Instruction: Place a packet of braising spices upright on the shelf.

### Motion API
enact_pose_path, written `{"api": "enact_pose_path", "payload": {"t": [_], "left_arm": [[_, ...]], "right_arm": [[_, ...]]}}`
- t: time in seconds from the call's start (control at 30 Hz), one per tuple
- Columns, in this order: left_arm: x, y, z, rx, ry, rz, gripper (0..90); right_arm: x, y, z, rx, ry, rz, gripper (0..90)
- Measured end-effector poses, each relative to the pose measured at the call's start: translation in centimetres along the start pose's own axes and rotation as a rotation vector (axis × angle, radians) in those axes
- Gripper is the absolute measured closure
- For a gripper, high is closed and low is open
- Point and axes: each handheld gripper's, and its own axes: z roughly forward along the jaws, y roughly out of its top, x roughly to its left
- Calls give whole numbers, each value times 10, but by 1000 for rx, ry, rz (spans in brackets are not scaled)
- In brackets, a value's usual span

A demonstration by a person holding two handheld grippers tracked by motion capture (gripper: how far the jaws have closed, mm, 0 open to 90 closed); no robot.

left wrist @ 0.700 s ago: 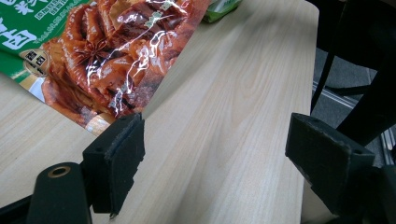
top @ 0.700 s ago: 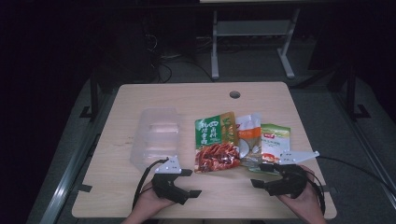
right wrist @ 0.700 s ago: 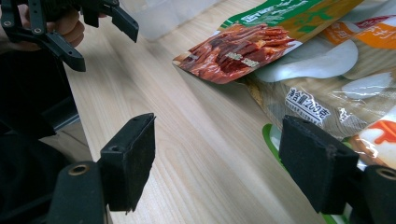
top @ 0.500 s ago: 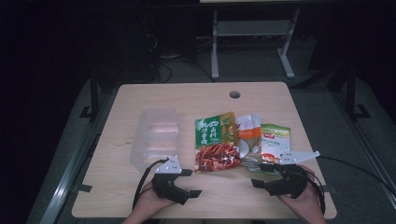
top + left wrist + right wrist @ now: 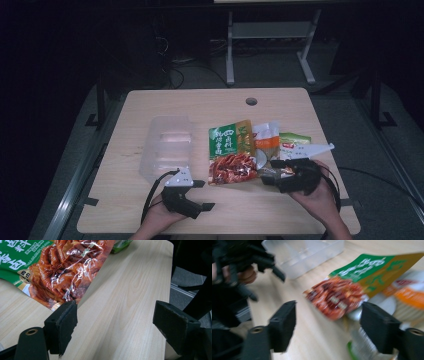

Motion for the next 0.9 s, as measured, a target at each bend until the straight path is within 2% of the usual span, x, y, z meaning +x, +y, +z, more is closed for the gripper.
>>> {"api": "enact_pose_path", "payload": {"t": [0.07, 0.13, 0.17, 0.2, 0.43, 0.6, 0.77, 0.87, 0.9], "left_arm": [[0, 0, 1, -5, -1, -2, 194], [0, 1, 0, -3, 1, 16, 194], [-1, 0, 0, -3, 0, 16, 195], [-1, 0, 1, -7, 2, 12, 195], [-2, 1, 0, -17, 1, 10, 195], [-1, 0, -1, -24, 0, 1, 199], [-2, 1, 0, -31, 2, -7, 200], [-3, 1, 0, -30, 2, -4, 201], [-2, 2, 0, -18, 4, 9, 201]], "right_arm": [[-3, 16, 4, 19, -6, 3, 317], [-7, 31, 9, 36, -14, 10, 325], [-10, 45, 14, 55, -8, 8, 326], [-10, 45, 14, 55, -8, 8, 326], [-27, 83, 37, 126, -22, 18, 333], [-46, 100, 59, 189, -43, 70, 335], [-64, 105, 73, 231, -73, 95, 336], [-77, 105, 79, 240, -71, 143, 342], [-80, 104, 80, 241, -68, 162, 342]]}}
